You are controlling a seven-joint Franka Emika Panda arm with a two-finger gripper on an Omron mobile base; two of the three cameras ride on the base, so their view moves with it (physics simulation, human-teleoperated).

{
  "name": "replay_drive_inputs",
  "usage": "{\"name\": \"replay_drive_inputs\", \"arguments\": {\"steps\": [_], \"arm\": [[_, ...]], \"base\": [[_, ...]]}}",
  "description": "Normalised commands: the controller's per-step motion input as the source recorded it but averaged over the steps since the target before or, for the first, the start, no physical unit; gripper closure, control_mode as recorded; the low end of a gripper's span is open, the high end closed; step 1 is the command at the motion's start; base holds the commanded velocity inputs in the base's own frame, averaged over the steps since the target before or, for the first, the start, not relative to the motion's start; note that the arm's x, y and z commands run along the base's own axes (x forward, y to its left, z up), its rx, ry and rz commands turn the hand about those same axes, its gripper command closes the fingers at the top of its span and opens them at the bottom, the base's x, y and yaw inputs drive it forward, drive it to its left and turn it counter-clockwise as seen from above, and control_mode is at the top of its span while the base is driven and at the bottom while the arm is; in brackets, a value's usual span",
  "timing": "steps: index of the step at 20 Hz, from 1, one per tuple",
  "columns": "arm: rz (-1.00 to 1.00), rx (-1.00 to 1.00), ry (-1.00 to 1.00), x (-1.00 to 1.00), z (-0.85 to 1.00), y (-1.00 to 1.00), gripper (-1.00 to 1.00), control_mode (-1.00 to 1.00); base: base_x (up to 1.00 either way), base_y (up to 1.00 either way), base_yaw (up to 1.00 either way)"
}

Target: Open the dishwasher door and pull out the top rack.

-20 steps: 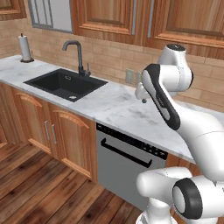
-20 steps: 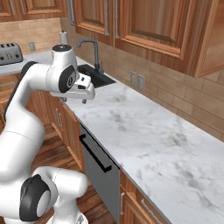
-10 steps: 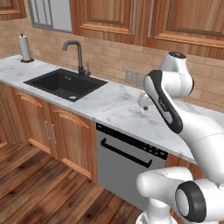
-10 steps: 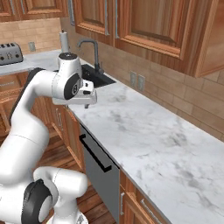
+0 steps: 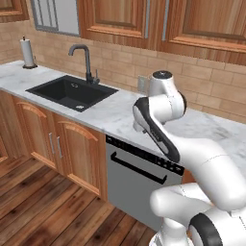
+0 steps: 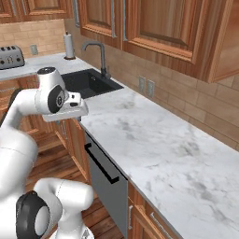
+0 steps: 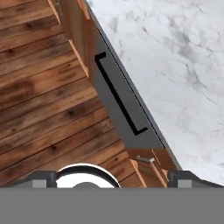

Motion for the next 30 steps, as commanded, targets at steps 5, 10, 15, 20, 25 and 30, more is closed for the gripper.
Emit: {"name": "replay_drive_inputs", "arguments": {"steps": [5,10,15,20,25,30], "arm": [[0.00,-0.15,0.00,0.00,-0.44,0.55,-1.00,-1.00],[0.00,-0.19,-0.01,0.00,-0.47,0.44,-1.00,-1.00],[0.00,-0.13,0.00,0.00,-0.45,0.34,-1.00,-1.00],[0.00,-0.13,-0.02,0.00,-0.41,0.18,-1.00,-1.00],[0.00,-0.13,-0.04,0.00,-0.32,0.06,-1.00,-1.00],[0.00,-0.15,-0.05,0.03,-0.32,0.07,-1.00,-1.00]], "base": [[0.00,0.00,0.00],[0.00,0.00,0.00],[0.00,0.00,0.00],[0.00,0.00,0.00],[0.00,0.00,0.00],[0.00,0.00,0.00]]}}
